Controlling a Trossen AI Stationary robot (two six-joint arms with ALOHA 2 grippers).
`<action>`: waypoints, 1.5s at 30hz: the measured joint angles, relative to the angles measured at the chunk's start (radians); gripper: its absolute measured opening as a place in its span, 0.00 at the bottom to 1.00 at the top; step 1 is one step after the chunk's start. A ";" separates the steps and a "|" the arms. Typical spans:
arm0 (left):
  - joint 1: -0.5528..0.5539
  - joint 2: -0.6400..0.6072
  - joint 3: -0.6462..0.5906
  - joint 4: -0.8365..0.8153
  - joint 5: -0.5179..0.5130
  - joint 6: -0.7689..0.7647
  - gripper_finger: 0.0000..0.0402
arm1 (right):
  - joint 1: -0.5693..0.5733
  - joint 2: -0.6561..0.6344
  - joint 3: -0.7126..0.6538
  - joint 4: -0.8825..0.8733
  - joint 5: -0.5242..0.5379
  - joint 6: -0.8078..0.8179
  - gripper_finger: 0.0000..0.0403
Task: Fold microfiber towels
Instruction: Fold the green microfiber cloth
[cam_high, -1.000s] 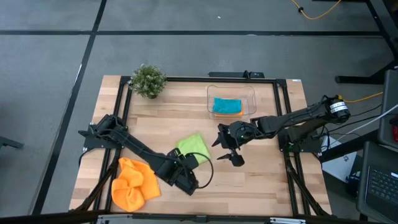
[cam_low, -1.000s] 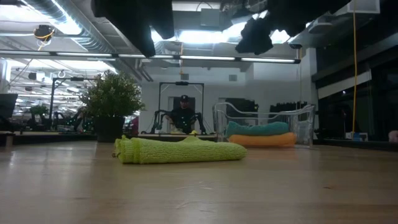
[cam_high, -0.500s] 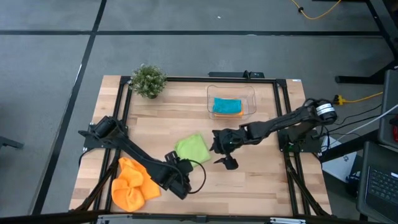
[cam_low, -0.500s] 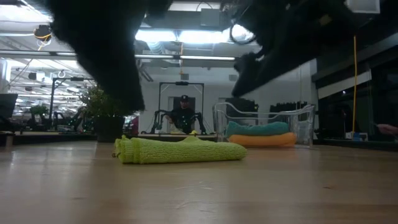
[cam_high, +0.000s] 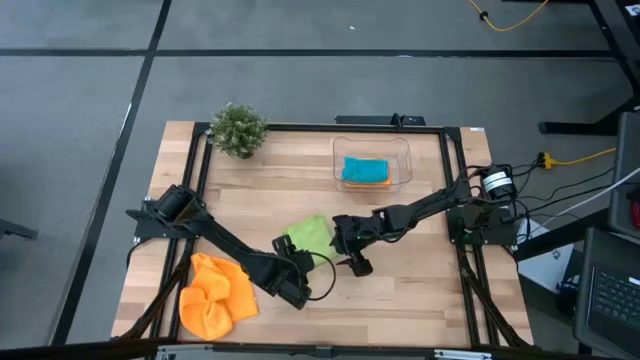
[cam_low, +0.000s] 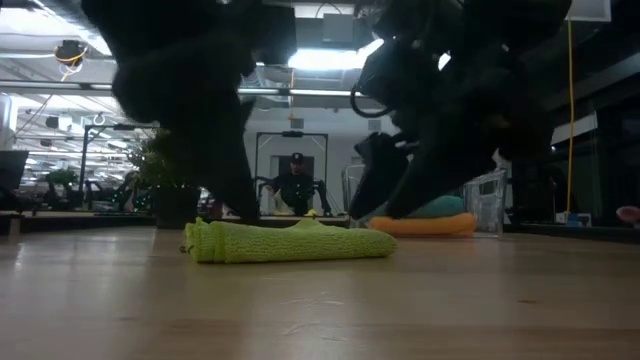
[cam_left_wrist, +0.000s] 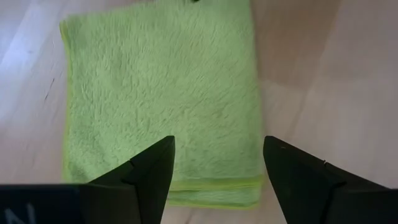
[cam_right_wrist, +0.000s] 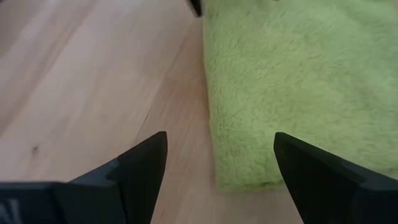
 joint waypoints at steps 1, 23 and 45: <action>0.001 0.001 -0.004 0.004 0.006 0.011 0.59 | 0.003 0.007 0.000 -0.001 0.005 -0.001 0.73; 0.021 0.019 -0.081 0.146 0.159 0.075 0.59 | 0.024 0.077 0.001 0.024 0.077 0.047 0.73; 0.025 0.030 -0.084 0.147 0.144 0.050 0.21 | 0.023 0.102 0.003 0.023 0.162 0.164 0.29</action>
